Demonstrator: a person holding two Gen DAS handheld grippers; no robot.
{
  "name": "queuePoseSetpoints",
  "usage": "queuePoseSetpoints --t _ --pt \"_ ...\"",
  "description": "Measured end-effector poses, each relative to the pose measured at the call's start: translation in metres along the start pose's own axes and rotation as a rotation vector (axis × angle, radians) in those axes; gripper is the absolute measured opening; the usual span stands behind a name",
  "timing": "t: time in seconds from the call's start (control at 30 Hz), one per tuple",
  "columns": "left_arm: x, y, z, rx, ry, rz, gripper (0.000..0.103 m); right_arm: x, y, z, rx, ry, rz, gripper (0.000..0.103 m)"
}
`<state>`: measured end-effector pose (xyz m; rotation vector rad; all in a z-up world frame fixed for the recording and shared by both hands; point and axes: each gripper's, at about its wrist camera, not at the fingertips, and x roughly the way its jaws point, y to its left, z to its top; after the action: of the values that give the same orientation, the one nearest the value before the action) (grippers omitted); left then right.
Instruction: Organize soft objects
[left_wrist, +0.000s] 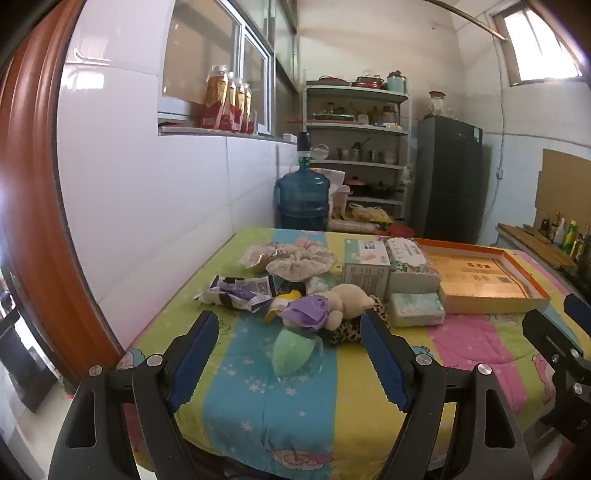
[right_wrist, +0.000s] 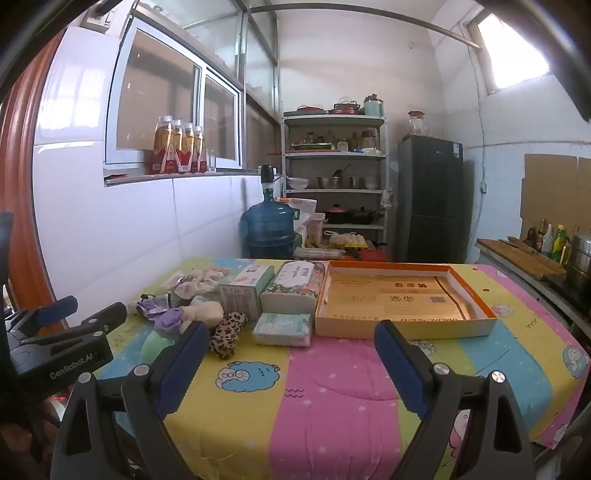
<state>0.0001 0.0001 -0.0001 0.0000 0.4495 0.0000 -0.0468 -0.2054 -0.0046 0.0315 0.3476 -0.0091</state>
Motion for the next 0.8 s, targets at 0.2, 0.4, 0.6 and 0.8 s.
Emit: queuePoseSetpoints --t 0.2,0.4,0.6,0.8 --pt "-0.001 0.000 0.001 0.002 -0.008 0.005 0.080 -0.002 0.000 0.002 0.002 0.005 0.003 0.091" --pt "-0.011 -0.005 0.002 0.003 -0.028 0.035 0.080 0.003 0.010 -0.004 -0.008 0.007 0.010 0.091" --pt "-0.008 0.001 0.000 -0.005 -0.028 0.041 0.080 -0.001 0.006 -0.002 -0.008 0.012 0.025 0.091" --pt "-0.010 0.002 0.000 -0.007 -0.035 0.043 0.080 -0.001 0.007 -0.002 -0.009 0.014 0.031 0.091"
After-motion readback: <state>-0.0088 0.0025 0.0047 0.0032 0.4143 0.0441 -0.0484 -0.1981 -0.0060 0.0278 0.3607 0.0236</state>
